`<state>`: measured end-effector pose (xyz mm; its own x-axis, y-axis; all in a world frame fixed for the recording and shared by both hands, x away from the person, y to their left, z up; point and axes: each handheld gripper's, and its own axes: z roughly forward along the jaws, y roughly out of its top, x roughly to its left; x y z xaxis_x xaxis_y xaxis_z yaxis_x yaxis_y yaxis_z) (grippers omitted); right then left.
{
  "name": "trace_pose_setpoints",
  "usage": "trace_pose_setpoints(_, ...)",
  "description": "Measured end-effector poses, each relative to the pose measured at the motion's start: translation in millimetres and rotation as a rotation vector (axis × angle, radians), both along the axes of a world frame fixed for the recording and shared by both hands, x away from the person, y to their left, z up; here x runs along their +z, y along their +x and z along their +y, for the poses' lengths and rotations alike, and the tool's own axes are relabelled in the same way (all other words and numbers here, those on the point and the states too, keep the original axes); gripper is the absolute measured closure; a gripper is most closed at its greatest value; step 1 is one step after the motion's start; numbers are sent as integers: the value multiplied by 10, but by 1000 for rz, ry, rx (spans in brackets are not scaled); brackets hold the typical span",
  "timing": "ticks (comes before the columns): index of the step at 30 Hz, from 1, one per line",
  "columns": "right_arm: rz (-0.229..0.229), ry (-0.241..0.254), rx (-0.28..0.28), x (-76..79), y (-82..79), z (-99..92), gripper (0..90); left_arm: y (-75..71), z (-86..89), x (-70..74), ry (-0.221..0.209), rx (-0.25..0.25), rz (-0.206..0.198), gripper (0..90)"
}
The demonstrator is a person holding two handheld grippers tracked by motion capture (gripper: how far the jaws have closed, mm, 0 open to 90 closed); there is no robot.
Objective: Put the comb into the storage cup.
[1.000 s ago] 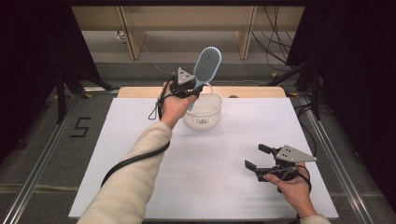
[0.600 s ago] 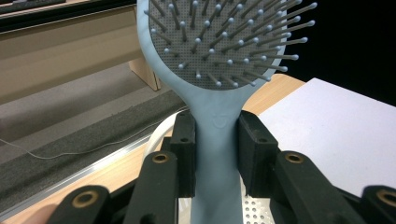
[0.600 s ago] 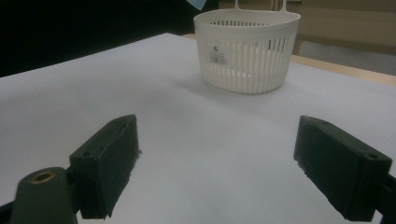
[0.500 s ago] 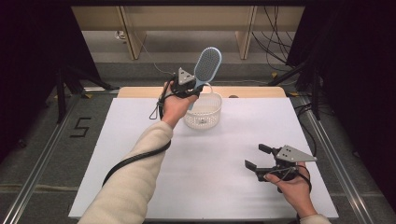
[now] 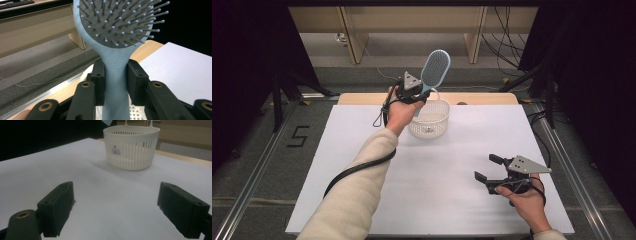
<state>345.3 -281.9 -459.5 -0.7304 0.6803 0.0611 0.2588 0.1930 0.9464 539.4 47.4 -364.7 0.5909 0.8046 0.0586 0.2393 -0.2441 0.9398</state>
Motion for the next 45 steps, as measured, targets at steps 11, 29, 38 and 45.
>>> trace_pose_setpoints(11,-2,3,1,0,2,-4,150,42,-33,-13,-3,-8,0,699)
trace_pose_setpoints(29,-3,0,0,-1,3,-5,149,80,-39,-25,-1,-8,-4,699)
trace_pose_setpoints(38,-2,1,0,-1,3,-6,149,96,-51,-58,-4,-3,-8,699)
trace_pose_setpoints(45,-4,7,1,-2,2,1,148,108,-46,-63,0,-6,-9,699)
